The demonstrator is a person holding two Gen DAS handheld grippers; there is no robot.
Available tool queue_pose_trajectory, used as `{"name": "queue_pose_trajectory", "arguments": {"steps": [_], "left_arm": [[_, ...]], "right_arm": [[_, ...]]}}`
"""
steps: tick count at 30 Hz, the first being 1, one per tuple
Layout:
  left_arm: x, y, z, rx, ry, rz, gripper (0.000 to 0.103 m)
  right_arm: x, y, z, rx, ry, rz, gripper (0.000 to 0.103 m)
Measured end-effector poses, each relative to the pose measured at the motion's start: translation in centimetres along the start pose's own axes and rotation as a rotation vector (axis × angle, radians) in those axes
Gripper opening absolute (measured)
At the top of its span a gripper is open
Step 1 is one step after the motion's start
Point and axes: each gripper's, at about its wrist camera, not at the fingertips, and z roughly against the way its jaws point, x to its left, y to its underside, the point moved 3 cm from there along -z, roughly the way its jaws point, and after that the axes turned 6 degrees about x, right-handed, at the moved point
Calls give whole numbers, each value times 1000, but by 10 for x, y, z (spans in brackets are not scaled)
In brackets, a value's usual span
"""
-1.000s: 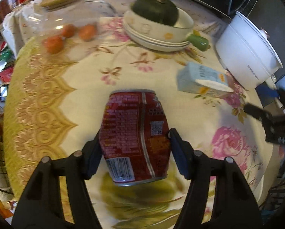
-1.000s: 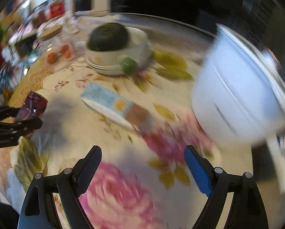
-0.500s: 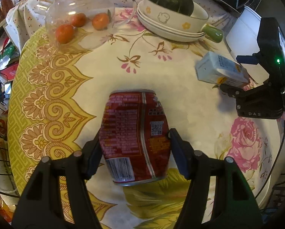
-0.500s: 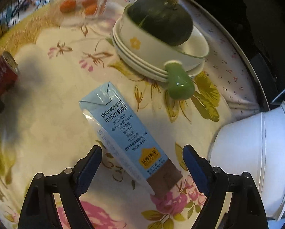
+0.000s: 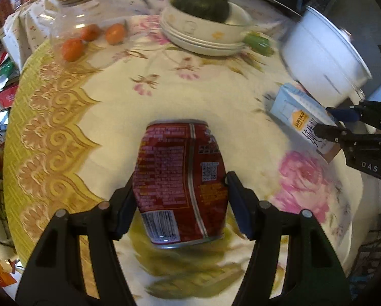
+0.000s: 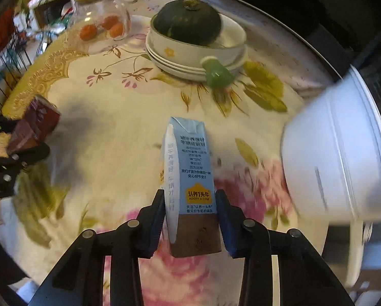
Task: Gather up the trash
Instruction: 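Carry the red can and milk carton with both tools over the white bin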
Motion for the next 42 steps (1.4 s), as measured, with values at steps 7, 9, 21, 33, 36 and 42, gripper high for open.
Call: {"name": "queue_pose_trajectory", "arguments": {"steps": [7, 9, 21, 33, 36, 42], "left_arm": [[-46, 29, 21, -10, 6, -102, 67], [-59, 37, 27, -13, 13, -128, 67], [-122, 76, 48, -31, 61, -276, 67], [-197, 107, 46, -7, 165, -427, 67], [-225, 123, 39, 28, 214, -481, 67], [-275, 152, 18, 89, 226, -593, 67]], "right_arm": [[-6, 74, 35, -11, 15, -51, 39], [-7, 98, 45, -13, 22, -70, 39], [-9, 206, 86, -56, 43, -172, 39], [-25, 317, 85, -71, -61, -418, 39], [-29, 335, 83, -36, -70, -440, 39], [-46, 380, 65, 44, -55, -531, 39]]}}
